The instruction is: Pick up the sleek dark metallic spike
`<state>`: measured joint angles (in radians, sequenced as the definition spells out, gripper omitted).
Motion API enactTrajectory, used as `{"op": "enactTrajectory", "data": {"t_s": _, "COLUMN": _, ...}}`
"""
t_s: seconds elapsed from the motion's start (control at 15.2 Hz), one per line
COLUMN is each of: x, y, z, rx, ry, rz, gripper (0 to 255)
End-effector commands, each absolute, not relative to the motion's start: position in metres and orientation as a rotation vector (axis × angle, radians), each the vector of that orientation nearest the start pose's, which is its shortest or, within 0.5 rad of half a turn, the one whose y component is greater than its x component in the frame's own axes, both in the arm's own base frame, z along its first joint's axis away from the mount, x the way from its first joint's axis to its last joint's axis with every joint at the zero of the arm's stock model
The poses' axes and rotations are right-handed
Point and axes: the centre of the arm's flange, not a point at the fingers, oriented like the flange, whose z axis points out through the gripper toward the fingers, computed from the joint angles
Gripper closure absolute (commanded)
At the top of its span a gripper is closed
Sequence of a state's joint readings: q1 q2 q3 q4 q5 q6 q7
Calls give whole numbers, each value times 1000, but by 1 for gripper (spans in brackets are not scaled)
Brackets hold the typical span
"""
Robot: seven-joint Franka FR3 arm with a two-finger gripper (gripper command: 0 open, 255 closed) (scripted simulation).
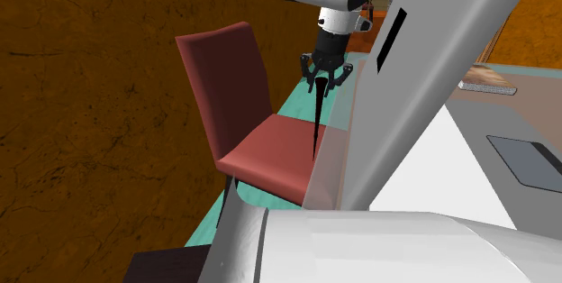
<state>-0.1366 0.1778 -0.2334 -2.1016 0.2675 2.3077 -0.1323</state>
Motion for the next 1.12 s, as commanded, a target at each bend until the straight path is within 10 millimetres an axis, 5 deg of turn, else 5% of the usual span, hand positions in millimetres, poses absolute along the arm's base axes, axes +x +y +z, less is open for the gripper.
{"op": "enactTrajectory", "data": {"t_s": 0.0, "x": 538, "y": -200, "z": 340, "rx": -2931, "ry": 610, "rz": -112, "gripper": 255}}
{"op": "enactTrajectory", "data": {"t_s": 0.46, "x": 537, "y": -200, "z": 340, "rx": -2931, "ry": 610, "rz": -112, "gripper": 255}}
{"op": "enactTrajectory", "data": {"t_s": 1.06, "x": 537, "y": -200, "z": 387, "rx": -2931, "ry": 610, "rz": -112, "gripper": 255}}
